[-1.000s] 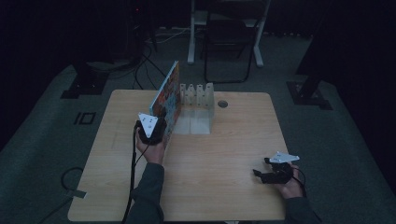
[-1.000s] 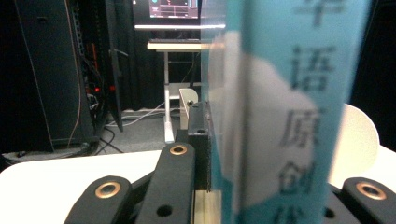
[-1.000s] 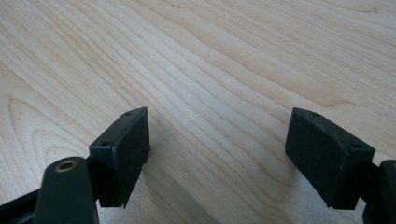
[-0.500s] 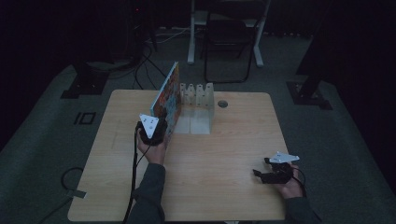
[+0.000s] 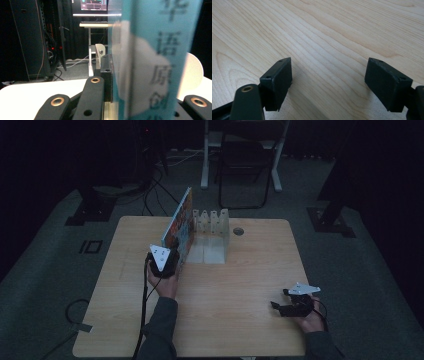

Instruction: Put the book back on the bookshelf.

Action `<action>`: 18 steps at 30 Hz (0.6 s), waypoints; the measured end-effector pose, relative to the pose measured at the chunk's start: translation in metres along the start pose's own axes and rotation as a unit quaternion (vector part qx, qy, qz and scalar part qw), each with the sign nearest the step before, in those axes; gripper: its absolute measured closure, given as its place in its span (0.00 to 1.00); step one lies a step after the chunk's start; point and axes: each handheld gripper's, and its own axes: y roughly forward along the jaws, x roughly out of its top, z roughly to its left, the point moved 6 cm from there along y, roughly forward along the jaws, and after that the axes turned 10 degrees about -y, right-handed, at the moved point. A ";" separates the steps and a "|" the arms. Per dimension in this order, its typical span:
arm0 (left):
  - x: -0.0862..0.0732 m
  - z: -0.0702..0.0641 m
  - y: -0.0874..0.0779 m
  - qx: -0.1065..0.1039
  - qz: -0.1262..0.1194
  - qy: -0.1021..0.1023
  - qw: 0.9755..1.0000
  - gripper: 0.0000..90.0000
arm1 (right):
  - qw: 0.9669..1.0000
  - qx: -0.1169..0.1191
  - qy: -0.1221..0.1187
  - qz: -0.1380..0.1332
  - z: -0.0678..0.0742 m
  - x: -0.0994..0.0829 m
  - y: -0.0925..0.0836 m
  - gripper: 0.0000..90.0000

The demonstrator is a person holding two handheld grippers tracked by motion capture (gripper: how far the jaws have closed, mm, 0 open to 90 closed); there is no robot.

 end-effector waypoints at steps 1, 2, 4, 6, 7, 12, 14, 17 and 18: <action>0.000 0.000 0.000 -0.001 0.000 0.000 1.000 0.90 | 1.000 0.000 0.000 0.000 0.000 0.000 0.000 0.24; -0.001 0.000 -0.001 -0.001 0.000 0.000 1.000 0.90 | 1.000 0.000 0.000 0.000 0.000 0.000 0.000 0.24; -0.002 -0.001 -0.001 -0.001 -0.001 0.000 1.000 0.90 | 1.000 0.000 0.000 -0.001 0.000 0.000 0.000 0.24; -0.002 -0.001 -0.002 -0.001 0.000 0.001 1.000 0.90 | 1.000 0.000 0.001 0.000 0.000 0.000 0.000 0.24; -0.003 -0.001 -0.002 -0.002 0.000 0.000 1.000 0.90 | 1.000 0.000 0.001 0.000 0.000 0.000 0.000 0.24; -0.003 -0.001 -0.003 -0.002 0.000 -0.003 1.000 0.90 | 1.000 0.000 0.001 0.000 0.000 0.000 0.000 0.24; -0.004 -0.001 -0.004 -0.002 -0.002 -0.005 1.000 0.90 | 1.000 0.000 0.000 -0.001 0.000 0.000 0.000 0.24; -0.003 -0.001 -0.006 -0.003 -0.004 -0.005 1.000 0.89 | 1.000 0.000 0.000 -0.001 0.000 0.000 0.000 0.24; -0.003 -0.001 -0.006 -0.003 -0.004 -0.004 1.000 0.89 | 1.000 0.000 0.000 -0.001 0.000 0.000 0.000 0.24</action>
